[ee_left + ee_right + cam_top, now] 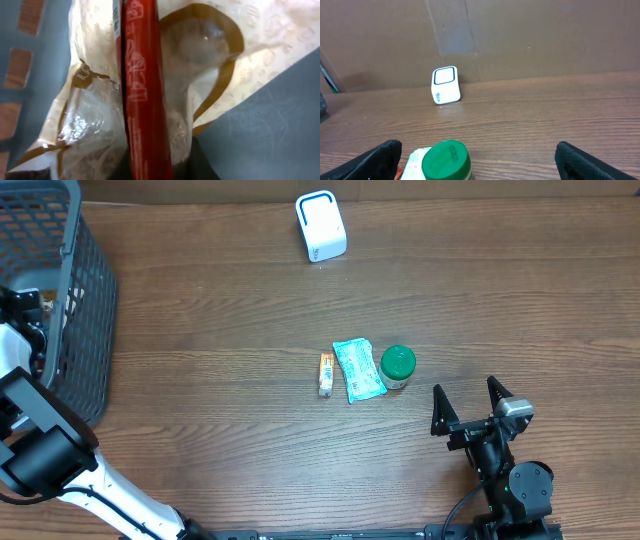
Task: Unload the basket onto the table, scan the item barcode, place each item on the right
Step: 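Reach the left gripper into the grey basket and grasp the snack bag, then carry the brown-and-red snack bag out and lower it onto the table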
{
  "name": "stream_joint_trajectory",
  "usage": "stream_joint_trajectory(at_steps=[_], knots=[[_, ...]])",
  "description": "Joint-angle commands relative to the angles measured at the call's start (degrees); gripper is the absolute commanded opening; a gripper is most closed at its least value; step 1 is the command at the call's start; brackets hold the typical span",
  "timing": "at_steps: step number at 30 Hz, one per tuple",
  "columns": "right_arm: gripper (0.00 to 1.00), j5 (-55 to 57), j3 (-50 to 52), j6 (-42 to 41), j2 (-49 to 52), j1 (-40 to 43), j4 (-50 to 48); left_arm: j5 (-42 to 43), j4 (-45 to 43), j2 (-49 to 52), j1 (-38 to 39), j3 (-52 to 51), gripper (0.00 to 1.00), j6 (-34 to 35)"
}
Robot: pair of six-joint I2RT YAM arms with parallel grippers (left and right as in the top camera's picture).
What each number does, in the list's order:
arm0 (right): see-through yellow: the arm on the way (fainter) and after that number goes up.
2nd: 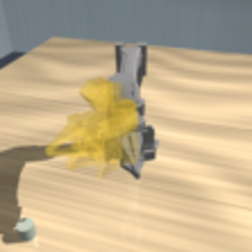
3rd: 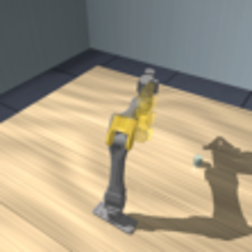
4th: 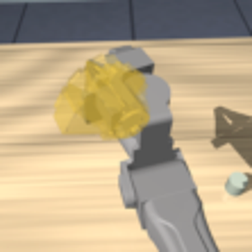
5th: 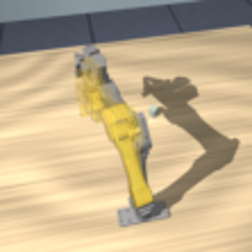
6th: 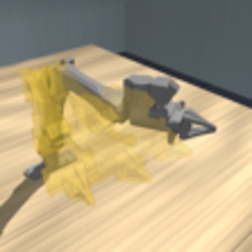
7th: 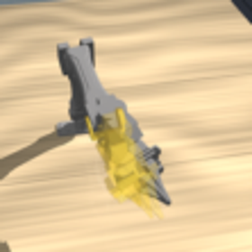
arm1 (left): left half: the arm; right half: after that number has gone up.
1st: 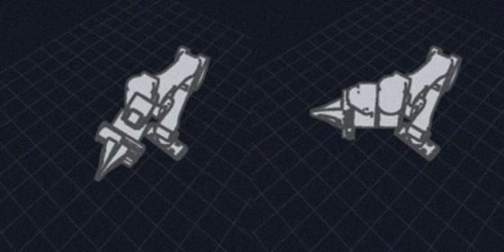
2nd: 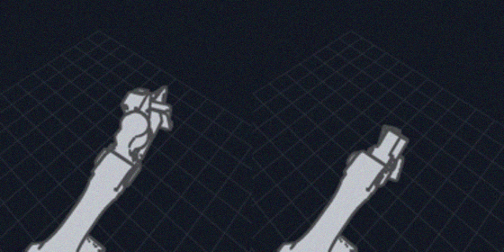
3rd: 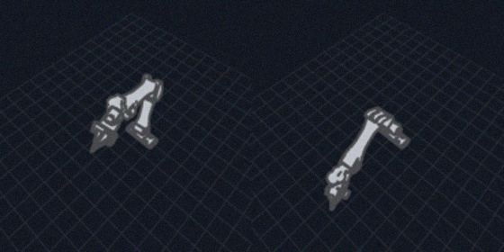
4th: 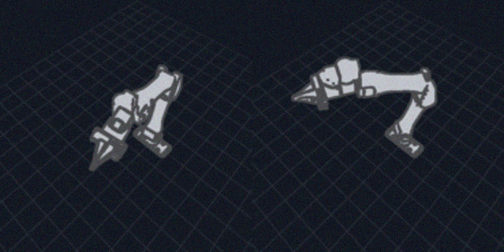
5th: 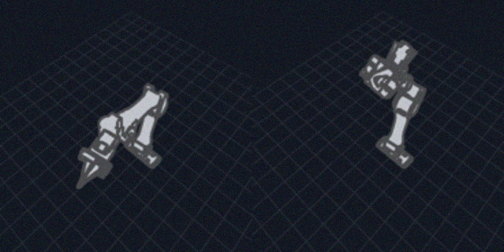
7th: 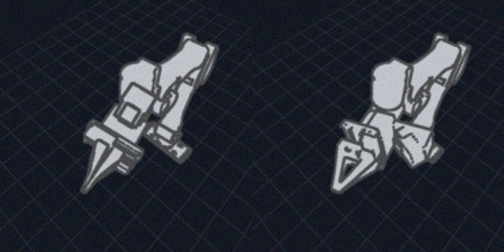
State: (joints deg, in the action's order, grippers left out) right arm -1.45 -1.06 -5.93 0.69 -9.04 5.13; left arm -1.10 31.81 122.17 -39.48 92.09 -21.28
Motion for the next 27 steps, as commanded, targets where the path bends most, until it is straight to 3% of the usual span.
stream_joint_trajectory(at_steps=[1, 7, 17, 21, 27], knots=[[1.00, 0.26, 0.61, 0.39, -0.52, 0.15, -0.35, -0.39, 2.40, -2.78, -0.24, 4.50, 0.04, 9.18], [1.00, 0.26, 0.61, 0.39, -0.52, 0.15, -0.35, -0.35, 5.46, -13.27, -0.22, 10.32, 0.04, 17.14], [1.00, 0.26, 0.61, 0.39, -0.52, 0.15, -0.35, 3.48, 8.33, -36.85, 2.58, 10.45, 0.04, 37.99], [1.00, 0.26, 0.61, 0.39, -0.52, 0.15, -0.35, 7.37, 14.38, -44.78, 7.15, 10.45, 0.04, 39.15], [1.00, 0.26, 0.61, 0.39, -0.52, 0.15, -0.35, 8.90, 32.39, -50.27, 19.58, 10.34, 0.04, 39.34]])
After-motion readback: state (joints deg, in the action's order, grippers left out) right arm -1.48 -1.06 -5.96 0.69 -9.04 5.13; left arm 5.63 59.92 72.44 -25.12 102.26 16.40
